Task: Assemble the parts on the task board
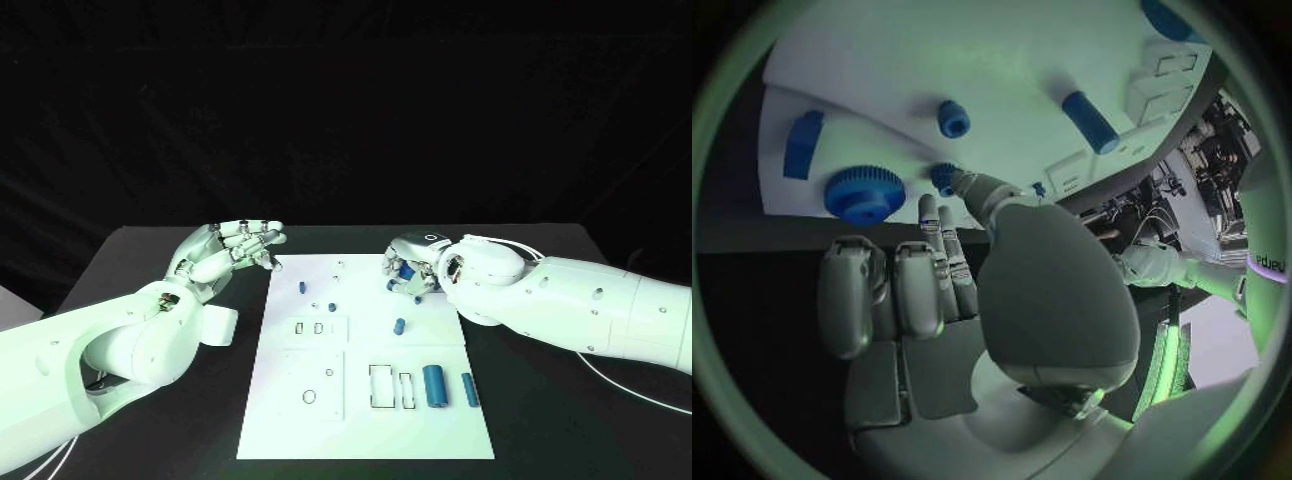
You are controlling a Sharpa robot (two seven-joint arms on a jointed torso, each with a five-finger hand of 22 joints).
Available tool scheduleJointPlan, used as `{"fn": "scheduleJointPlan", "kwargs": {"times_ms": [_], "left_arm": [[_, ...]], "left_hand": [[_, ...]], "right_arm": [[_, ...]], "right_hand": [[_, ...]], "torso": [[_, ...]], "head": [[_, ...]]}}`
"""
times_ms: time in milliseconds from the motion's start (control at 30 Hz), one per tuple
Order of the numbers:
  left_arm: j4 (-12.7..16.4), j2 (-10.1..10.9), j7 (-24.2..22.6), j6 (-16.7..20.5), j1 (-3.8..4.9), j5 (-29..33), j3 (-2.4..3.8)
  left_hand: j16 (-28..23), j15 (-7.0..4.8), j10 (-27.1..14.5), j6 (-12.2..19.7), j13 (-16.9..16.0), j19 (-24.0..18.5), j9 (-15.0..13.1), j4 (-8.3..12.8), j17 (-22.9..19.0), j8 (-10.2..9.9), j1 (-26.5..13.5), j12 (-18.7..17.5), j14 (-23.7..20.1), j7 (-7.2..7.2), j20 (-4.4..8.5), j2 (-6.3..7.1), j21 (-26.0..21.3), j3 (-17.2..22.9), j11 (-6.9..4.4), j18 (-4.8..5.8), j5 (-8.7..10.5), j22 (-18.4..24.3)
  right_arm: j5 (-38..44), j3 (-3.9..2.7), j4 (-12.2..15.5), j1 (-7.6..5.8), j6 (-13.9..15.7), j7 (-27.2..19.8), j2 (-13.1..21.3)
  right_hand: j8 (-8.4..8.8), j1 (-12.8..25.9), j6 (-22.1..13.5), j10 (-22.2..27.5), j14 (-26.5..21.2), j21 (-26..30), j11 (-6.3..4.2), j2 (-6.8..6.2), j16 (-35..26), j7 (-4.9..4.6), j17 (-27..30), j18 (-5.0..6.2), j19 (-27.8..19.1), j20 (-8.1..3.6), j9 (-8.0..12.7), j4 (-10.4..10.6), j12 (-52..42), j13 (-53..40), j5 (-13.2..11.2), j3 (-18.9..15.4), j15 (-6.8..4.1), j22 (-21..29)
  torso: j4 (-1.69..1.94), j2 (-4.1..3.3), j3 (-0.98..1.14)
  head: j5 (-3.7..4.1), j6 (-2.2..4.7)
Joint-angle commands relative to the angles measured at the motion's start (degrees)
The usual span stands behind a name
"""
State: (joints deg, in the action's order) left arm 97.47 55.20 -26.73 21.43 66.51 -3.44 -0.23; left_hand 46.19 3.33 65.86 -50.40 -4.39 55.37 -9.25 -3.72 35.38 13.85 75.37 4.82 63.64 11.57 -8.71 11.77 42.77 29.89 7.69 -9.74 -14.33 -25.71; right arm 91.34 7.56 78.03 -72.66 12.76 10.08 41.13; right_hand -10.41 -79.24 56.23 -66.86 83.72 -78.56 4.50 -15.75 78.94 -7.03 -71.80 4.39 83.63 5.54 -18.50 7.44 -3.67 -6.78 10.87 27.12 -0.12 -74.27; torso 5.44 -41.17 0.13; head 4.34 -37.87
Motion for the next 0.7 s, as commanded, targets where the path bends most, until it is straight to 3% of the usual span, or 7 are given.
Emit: {"fn": "scheduleJointPlan", "kwargs": {"times_ms": [33,433,700], "left_arm": [[0.04,-0.02,-0.09,-1.25,0.10,-0.30,0.06],[-0.03,-0.04,0.11,-1.45,0.12,-0.29,0.06],[-0.02,0.05,0.12,-1.53,0.13,-0.24,0.06]], "left_hand": [[0.33,0.01,0.35,-0.09,-0.10,-0.29,-0.09,0.02,0.08,0.33,-0.65,-0.31,-0.38,0.27,0.03,0.01,0.29,0.41,-0.01,-0.55,0.26,-0.09],[0.57,0.03,0.32,-0.09,-0.10,-0.47,-0.11,0.02,0.12,0.33,-0.62,-0.31,-0.46,0.33,0.01,-0.08,0.60,0.52,0.03,-0.56,0.27,-0.31],[0.61,0.04,0.30,-0.06,-0.10,-0.51,-0.10,0.01,0.13,0.31,-0.65,-0.32,-0.48,0.35,0.00,-0.06,0.66,0.52,0.04,-0.56,0.29,-0.35]], "right_arm": [[0.94,0.01,0.00,0.08,-1.03,-0.03,-0.20],[0.79,0.03,-0.46,0.26,-2.14,0.00,-0.59],[1.47,0.05,-0.66,0.37,-2.40,0.81,-0.60]], "right_hand": [[-0.43,0.14,0.81,-0.52,3.51,-0.37,-0.11,0.82,0.46,-0.24,-0.09,-1.19,0.35,-0.07,-0.30,0.90,-0.24,-0.17,0.57,0.36,-0.18,-0.33],[-1.74,-0.75,3.11,-3.36,3.52,-1.94,-0.66,2.22,1.30,-0.16,-0.39,-1.55,0.86,-0.43,-1.58,1.10,-0.52,-0.93,0.66,2.98,-0.56,-2.53],[-1.88,-0.96,3.30,-3.32,3.47,-1.95,-0.57,1.84,1.34,-0.26,-0.18,-1.54,0.78,-0.50,-1.86,0.70,-0.19,-0.97,0.42,3.43,-0.50,-2.59]], "torso": [[0.18,-0.15,-0.02],[0.34,-0.31,-0.10],[0.48,-0.33,-0.15]], "head": [[0.03,0.09],[0.19,0.12],[0.31,-0.05]]}}
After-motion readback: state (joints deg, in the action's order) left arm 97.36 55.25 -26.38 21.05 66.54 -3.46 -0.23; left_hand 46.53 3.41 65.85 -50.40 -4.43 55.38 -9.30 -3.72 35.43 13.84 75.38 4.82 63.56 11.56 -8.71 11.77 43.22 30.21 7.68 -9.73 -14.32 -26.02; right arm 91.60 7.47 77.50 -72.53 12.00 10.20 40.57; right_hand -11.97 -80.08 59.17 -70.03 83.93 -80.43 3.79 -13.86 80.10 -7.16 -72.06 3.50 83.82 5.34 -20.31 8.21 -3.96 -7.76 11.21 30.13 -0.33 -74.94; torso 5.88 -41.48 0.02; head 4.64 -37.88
